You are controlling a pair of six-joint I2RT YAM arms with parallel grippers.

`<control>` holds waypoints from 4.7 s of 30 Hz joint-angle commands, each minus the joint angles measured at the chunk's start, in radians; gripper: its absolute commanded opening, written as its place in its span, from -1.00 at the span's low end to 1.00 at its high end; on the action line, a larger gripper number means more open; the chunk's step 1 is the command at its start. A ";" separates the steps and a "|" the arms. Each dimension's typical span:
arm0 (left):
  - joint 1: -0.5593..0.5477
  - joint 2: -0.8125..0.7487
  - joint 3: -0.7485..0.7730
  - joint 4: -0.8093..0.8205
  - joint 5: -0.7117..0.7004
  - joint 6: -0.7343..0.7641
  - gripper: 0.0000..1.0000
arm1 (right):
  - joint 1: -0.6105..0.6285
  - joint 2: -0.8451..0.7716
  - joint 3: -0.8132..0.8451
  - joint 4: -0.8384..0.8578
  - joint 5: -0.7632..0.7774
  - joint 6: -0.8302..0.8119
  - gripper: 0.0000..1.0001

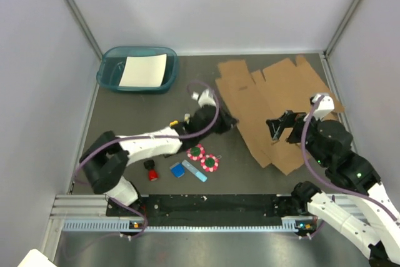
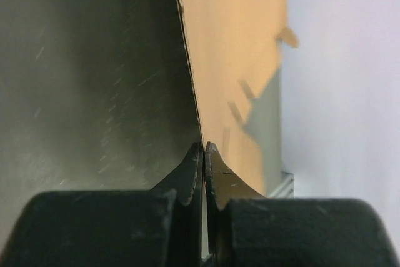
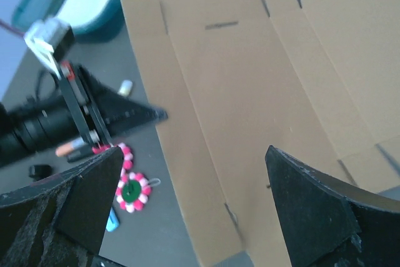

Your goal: Fold the paper box

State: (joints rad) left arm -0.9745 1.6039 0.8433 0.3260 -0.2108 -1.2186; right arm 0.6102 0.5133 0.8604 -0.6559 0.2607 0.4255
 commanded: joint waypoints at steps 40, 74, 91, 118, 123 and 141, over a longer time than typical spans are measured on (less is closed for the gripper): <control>0.371 0.142 1.283 -1.285 0.801 1.071 -1.00 | -0.004 -0.122 0.425 -0.085 -0.025 -0.096 0.98; -0.149 -0.476 -0.136 -0.438 -0.504 -0.361 0.98 | -0.006 -0.035 0.098 0.025 -0.061 -0.011 0.98; -0.484 -0.297 -0.247 -0.449 -0.501 -0.766 0.98 | -0.004 -0.094 0.020 0.033 -0.098 0.028 0.98; -0.305 -0.163 -0.156 -0.114 -0.450 -0.290 -0.97 | -0.004 -0.114 0.061 -0.004 -0.054 -0.040 0.98; -0.216 -0.401 0.009 -0.290 -0.455 0.224 -1.00 | -0.004 -0.110 0.138 -0.016 -0.020 -0.074 0.98; -0.033 -0.443 0.910 -0.880 0.108 0.898 -1.00 | -0.006 -0.096 0.385 -0.024 -0.020 -0.079 0.98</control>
State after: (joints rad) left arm -1.0069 1.1355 1.6020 -0.4557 -0.4397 -0.3988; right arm 0.6102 0.4080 1.1824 -0.6952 0.2417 0.3416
